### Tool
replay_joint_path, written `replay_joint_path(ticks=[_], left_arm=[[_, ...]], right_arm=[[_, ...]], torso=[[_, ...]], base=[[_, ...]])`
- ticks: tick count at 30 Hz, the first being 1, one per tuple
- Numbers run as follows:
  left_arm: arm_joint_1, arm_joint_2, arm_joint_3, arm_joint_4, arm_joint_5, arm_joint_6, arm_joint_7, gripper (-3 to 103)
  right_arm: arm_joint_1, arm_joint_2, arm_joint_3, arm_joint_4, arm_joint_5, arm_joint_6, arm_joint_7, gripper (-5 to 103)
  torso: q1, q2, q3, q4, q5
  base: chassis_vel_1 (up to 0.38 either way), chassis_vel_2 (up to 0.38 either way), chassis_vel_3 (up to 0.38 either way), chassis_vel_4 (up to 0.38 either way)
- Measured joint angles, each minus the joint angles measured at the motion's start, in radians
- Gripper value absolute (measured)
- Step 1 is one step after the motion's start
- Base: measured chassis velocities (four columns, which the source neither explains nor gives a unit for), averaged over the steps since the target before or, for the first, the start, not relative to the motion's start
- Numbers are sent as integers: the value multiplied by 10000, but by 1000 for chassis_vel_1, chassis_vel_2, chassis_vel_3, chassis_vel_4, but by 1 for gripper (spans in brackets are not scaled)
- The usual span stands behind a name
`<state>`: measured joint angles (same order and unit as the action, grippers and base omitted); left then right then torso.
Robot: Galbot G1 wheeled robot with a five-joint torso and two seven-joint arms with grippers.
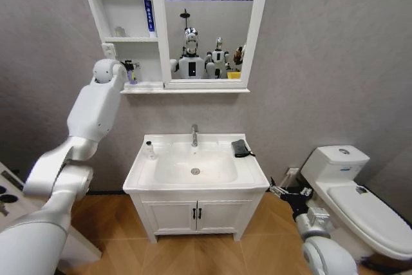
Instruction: Move facial cleanser and shampoo from washbasin to cabinet, then wipe washbasin with towel.
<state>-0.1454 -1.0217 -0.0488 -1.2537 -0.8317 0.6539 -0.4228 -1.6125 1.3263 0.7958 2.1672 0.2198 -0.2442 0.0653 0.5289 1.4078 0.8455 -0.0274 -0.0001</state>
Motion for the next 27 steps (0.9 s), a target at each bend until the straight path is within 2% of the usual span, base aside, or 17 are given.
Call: replay_joint_path(ticks=[1,2,4,5,7,9,11,12,14,15,17,19,22,24,25,27], left_arm=[[0,0,0,0,0,0,0,100],[385,409,-63,-1084,-505,127,-372,100],[1140,981,-236,-2489,-1306,305,-958,100],[1140,981,-236,-2489,-1306,305,-958,100],[2267,1571,-509,-3688,-1898,381,-1403,100],[2539,1677,-570,-3913,-1942,376,-1455,100],[3701,1942,-867,-4679,-1853,200,-1553,100],[3701,1942,-867,-4679,-1853,200,-1553,100],[4661,1839,-1126,-4838,-1220,-194,-1387,100],[4661,1839,-1126,-4838,-1220,-194,-1387,100],[5707,1471,-1377,-4695,-186,-759,-944,100],[6544,1093,-1516,-4523,482,-1288,-746,100],[7073,836,-1615,-4411,829,-1611,-572,100],[8056,340,-1771,-4166,1707,-2247,-142,100],[8056,340,-1771,-4166,1707,-2247,-142,100],[8667,-4,-1796,-3961,2183,-2601,79,100]], right_arm=[[0,0,0,0,0,0,0,100],[52,0,-45,-11,-15,-29,2,100],[105,13,-100,-11,-26,-90,18,100],[105,13,-100,-11,-26,-90,18,100],[124,3,-140,-13,-39,-127,37,100],[123,-9,-144,-22,-42,-135,36,100],[119,-68,-126,-97,-47,-151,31,100],[119,-68,-126,-97,-47,-151,31,100],[157,-85,-94,-184,-42,-153,32,100],[157,-85,-94,-184,-42,-153,32,100],[186,-66,-104,-245,-43,-153,32,100],[187,-37,-125,-294,-54,-151,31,100],[181,-28,-128,-321,-59,-142,30,100],[150,-31,-105,-401,-62,-78,26,100],[150,-31,-105,-401,-62,-78,26,100],[121,-45,-64,-457,-54,-43,25,100]], torso=[[0,0,0,0,0],[1,1,0,0,2],[0,2,-2,-4,8],[0,2,-2,-4,8],[0,2,-1,0,0],[0,2,-1,1,-2],[0,3,-1,0,3],[0,3,-1,0,3],[-1,2,0,-3,3],[-1,2,0,-3,3],[0,1,1,-5,5],[1,2,1,-6,3],[1,1,2,-4,3],[1,0,1,-2,2],[1,0,1,-2,2],[0,0,1,-2,5]], base=[[0,0,0,0],[0,0,0,0],[0,0,0,0],[0,0,0,0],[0,0,0,0],[0,0,0,0],[0,0,0,0],[0,0,0,0],[0,0,0,0],[0,0,0,0],[0,0,0,0],[0,0,0,0],[0,0,0,0],[0,0,0,0],[0,0,0,0],[0,0,0,0]])
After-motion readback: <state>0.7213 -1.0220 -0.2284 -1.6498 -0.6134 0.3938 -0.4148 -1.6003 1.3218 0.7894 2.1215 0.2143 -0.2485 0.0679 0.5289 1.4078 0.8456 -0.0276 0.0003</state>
